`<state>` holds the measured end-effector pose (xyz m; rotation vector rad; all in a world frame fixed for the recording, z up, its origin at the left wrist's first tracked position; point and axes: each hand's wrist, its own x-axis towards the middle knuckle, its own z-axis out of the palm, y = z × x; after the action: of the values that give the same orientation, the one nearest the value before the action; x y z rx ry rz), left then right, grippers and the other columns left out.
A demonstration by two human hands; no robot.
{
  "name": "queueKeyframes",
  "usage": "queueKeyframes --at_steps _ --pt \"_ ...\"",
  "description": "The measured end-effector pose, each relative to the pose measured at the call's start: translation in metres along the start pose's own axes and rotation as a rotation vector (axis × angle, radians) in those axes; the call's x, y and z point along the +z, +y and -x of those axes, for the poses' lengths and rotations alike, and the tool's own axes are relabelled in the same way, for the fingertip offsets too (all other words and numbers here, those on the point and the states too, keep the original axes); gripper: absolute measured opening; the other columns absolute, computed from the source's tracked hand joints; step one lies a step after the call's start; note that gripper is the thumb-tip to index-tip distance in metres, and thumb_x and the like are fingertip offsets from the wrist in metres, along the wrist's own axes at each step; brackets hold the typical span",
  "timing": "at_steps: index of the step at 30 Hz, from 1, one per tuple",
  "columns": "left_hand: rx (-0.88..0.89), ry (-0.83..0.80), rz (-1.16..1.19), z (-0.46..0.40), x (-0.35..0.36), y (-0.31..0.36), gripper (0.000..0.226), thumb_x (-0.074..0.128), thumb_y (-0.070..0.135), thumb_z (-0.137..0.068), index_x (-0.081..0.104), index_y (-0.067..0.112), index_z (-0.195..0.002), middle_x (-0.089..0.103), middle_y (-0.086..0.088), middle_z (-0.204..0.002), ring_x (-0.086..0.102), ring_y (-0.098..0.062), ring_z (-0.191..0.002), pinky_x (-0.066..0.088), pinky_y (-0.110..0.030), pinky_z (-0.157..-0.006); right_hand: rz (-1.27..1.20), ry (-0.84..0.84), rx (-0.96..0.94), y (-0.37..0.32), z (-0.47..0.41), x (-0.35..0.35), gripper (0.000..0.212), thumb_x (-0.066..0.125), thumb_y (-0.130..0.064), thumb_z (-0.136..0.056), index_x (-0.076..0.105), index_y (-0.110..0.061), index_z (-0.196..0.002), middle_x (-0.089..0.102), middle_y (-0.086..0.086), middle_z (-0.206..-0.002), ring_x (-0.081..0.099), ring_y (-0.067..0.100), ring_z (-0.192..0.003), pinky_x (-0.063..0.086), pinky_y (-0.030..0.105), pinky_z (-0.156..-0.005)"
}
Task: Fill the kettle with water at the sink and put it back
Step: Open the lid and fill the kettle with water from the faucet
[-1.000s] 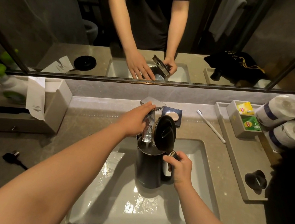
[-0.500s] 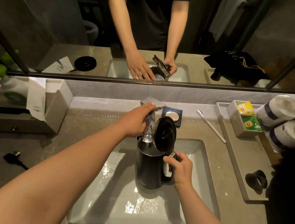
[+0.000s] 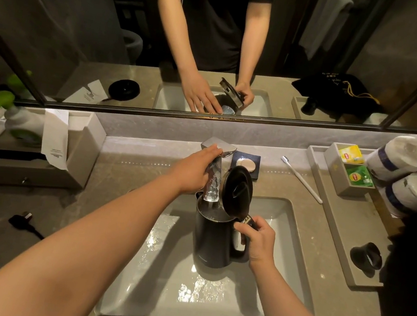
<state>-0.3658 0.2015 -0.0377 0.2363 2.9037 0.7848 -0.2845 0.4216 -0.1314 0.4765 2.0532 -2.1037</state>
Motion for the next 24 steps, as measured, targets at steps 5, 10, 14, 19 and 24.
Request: queueKeyframes --at_steps 5,10,14,19,24 --pt "-0.004 0.0 0.002 0.0008 0.0 0.0006 0.066 0.056 0.018 -0.095 0.027 0.027 -0.154 0.021 0.002 -0.164 0.026 -0.02 -0.147 0.029 -0.039 -0.116 -0.003 0.001 0.011 0.0004 0.0002 0.0001 0.034 0.081 -0.019 -0.054 0.06 0.002 -0.071 0.053 0.011 -0.062 0.049 0.029 -0.063 0.042 0.038 -0.059" --pt "-0.005 -0.009 -0.014 0.0007 -0.0019 0.0015 0.065 0.052 0.018 -0.096 0.026 0.027 -0.155 0.02 0.002 -0.164 0.025 -0.019 -0.148 0.026 -0.036 -0.116 -0.004 -0.004 0.004 -0.0008 -0.001 0.0 0.046 0.081 -0.02 -0.054 0.057 0.012 -0.076 0.052 0.013 -0.062 0.047 0.029 -0.061 0.041 0.038 -0.058" --pt "-0.008 0.0 -0.03 -0.0006 -0.0044 0.0025 0.064 0.048 0.011 -0.095 0.028 0.025 -0.155 0.022 0.001 -0.164 0.023 -0.019 -0.148 0.022 -0.035 -0.116 0.01 -0.004 0.01 -0.0019 -0.0017 -0.0014 0.043 0.082 -0.021 -0.054 0.057 0.008 -0.074 0.052 0.009 -0.059 0.048 0.028 -0.059 0.041 0.036 -0.056" --pt "0.002 0.002 -0.013 -0.0005 -0.0045 0.0039 0.064 0.047 0.007 -0.095 0.03 0.027 -0.154 0.025 0.002 -0.163 0.024 -0.018 -0.148 0.024 -0.036 -0.117 0.026 -0.01 0.007 -0.0023 -0.0018 -0.002 0.037 0.082 -0.021 -0.053 0.057 0.001 -0.069 0.05 0.002 -0.053 0.047 0.023 -0.054 0.04 0.032 -0.049" --pt "-0.005 -0.007 -0.009 -0.0001 -0.0046 0.0038 0.063 0.047 0.009 -0.096 0.03 0.029 -0.153 0.025 0.004 -0.163 0.024 -0.018 -0.148 0.026 -0.039 -0.118 0.036 -0.01 -0.008 -0.0013 -0.0021 -0.0018 0.04 0.081 -0.021 -0.053 0.057 0.005 -0.07 0.052 0.003 -0.055 0.048 0.024 -0.057 0.041 0.034 -0.052"
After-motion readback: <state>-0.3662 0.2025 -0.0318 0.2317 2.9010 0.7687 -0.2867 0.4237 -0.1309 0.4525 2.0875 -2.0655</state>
